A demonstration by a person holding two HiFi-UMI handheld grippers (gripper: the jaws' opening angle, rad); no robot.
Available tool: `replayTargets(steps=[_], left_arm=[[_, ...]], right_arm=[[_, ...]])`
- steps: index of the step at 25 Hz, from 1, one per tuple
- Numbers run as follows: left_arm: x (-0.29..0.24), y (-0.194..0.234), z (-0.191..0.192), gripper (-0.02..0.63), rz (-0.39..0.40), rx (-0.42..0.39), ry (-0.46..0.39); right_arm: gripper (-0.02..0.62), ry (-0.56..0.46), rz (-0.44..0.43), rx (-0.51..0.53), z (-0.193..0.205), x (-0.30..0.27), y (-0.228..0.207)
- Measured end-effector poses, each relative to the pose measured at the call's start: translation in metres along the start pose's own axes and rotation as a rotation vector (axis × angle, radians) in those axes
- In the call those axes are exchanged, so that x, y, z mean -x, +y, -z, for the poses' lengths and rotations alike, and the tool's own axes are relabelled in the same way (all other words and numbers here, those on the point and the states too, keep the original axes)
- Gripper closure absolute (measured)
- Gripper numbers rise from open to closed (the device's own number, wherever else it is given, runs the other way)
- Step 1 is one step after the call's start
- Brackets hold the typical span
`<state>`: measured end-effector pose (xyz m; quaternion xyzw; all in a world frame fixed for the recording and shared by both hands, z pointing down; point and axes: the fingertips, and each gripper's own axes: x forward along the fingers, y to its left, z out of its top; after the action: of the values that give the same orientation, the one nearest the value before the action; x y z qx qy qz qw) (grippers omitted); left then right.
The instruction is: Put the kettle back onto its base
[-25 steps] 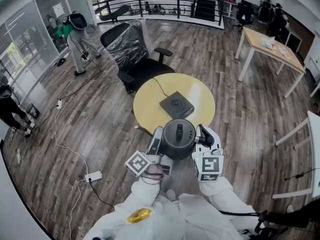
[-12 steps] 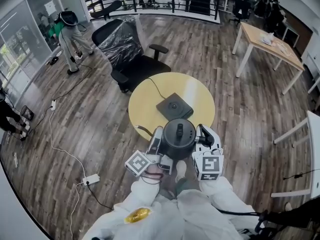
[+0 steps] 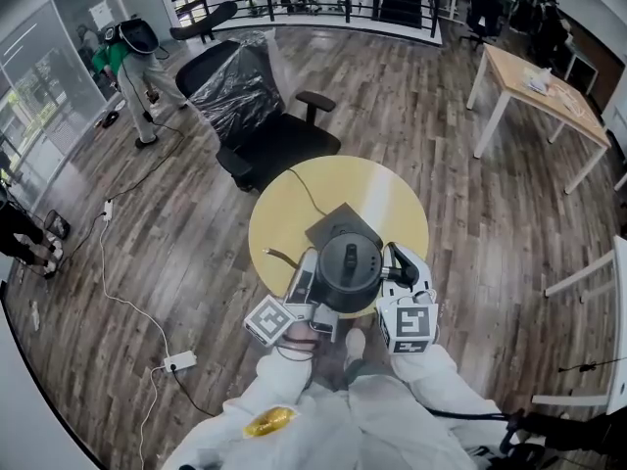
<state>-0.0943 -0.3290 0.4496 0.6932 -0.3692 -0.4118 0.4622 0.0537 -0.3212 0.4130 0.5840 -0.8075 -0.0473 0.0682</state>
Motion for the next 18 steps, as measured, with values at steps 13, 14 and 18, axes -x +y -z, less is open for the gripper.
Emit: replayTargets(steps=[13,14,18], left_arm=[[-0.110,0.025,-0.008,0.344,-0.001,-0.055,-0.039],[-0.115,0.027,-0.009,0.344,-0.001,-0.063,-0.043],[-0.124,0.046,-0.014,0.344,-0.058,-0.103,-0.040]], right_arm=[[0.586,-0.073,-0.066,-0.014,-0.005,-0.101,-0.068],[0.586,-0.077,-0.071,-0.018,-0.002,-0.107,-0.071],[0.586,-0.080,-0.077,-0.037,0.012,-0.123,-0.075]])
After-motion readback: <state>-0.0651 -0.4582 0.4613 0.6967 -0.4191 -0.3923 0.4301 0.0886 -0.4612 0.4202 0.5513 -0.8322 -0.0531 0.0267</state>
